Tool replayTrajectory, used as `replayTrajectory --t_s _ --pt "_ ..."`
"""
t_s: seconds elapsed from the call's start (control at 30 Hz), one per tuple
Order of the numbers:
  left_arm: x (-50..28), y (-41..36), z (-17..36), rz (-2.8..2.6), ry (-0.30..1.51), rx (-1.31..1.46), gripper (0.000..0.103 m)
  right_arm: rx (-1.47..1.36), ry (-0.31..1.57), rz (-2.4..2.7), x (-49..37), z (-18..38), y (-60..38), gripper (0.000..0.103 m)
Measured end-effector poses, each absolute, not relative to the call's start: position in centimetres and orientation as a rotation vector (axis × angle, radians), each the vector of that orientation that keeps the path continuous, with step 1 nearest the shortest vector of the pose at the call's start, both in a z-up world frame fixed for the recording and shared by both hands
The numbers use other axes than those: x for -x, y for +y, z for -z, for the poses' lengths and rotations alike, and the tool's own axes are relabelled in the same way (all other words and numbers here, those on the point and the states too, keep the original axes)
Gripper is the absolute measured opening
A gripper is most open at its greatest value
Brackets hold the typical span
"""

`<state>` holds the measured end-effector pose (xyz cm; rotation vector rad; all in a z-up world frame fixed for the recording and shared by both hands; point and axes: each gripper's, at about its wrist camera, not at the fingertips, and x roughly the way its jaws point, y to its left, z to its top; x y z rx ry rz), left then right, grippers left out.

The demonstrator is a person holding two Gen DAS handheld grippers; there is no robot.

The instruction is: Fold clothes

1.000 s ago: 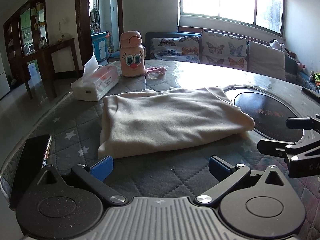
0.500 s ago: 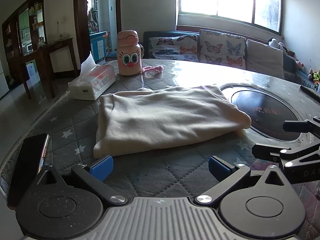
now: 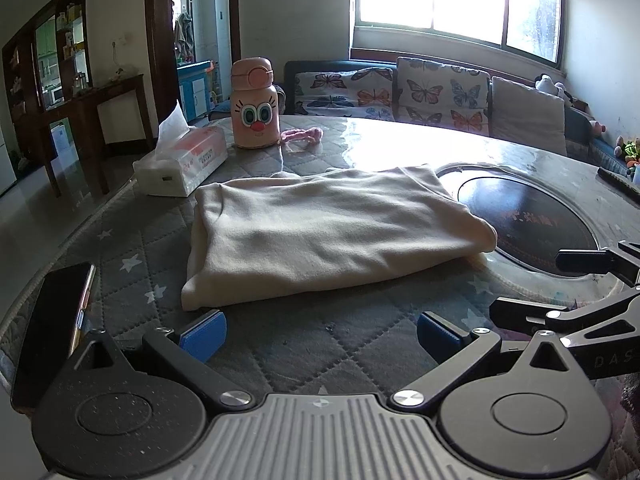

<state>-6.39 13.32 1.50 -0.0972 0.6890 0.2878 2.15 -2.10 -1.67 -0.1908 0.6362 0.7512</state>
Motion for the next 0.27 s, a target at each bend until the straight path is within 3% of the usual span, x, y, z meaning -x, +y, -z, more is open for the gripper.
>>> replayTrajectory --t_s 0.27 --pt "6.34 13.29 -1.27 -0.284 0.695 0.100 0.103 0.184 0.644 -0.753 -2.05 1.86 -2.06 0.103"
